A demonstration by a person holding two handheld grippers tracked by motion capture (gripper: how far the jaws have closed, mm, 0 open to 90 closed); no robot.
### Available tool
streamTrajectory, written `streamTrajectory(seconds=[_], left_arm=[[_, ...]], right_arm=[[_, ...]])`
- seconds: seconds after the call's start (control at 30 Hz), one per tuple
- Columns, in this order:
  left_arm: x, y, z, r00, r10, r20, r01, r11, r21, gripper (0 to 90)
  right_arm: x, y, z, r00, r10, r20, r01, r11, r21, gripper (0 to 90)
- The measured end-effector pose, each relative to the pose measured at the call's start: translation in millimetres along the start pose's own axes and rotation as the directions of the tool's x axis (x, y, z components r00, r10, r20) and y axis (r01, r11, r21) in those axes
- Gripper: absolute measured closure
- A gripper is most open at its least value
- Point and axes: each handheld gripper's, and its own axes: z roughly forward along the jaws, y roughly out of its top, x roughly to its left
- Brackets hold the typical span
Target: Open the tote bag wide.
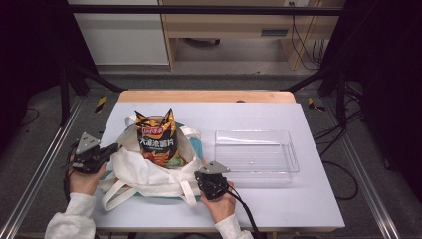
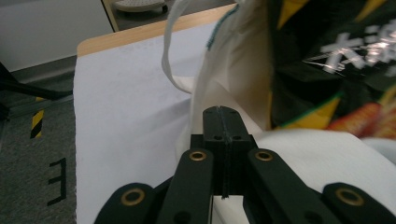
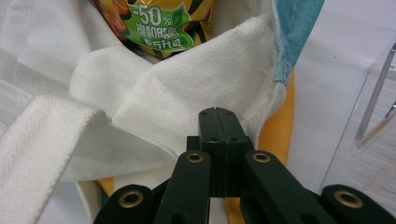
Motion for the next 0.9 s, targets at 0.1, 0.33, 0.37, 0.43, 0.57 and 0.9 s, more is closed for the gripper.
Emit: streamTrajectory(seconds=[0.1, 0.33, 0.37, 0.43, 0.57, 0.9], left_arm=[[3.0, 1.4, 14.4, 0.9994, 0.012, -0.031, -0.011, 0.9994, 0.033, 90.0], [13.4, -19.2, 30.2, 0.9980, 0.018, -0.060, -0.011, 0.9933, 0.115, 90.0], [13.4, -19.2, 30.2, 0.9980, 0.018, -0.060, -0.011, 0.9933, 0.115, 90.0], [11.1, -22.3, 33.1, 0.9974, 0.034, -0.064, -0.025, 0.9910, 0.132, 90.0], [7.6, -29.1, 35.7, 0.9975, 0.047, -0.053, -0.039, 0.9869, 0.157, 90.0], [5.1, -40.2, 39.2, 0.9988, 0.018, -0.046, -0.011, 0.9895, 0.144, 90.0]], right_arm=[[-1.4, -1.4, -0.4, 1.0000, -0.004, 0.001, 0.004, 1.0000, 0.003, 90.0], [-2.7, -6.6, -0.1, 1.0000, 0.001, 0.008, -0.001, 1.0000, 0.004, 90.0], [-2.7, -6.6, -0.1, 1.0000, 0.001, 0.008, -0.001, 1.0000, 0.004, 90.0], [-2.8, -9.0, -1.1, 0.9999, 0.001, 0.011, -0.002, 1.0000, 0.004, 90.0], [-5.3, -13.0, -1.4, 1.0000, 0.001, 0.006, -0.001, 1.0000, -0.003, 90.0], [-6.3, -20.1, 0.3, 1.0000, 0.004, 0.002, -0.004, 0.9997, -0.025, 90.0]])
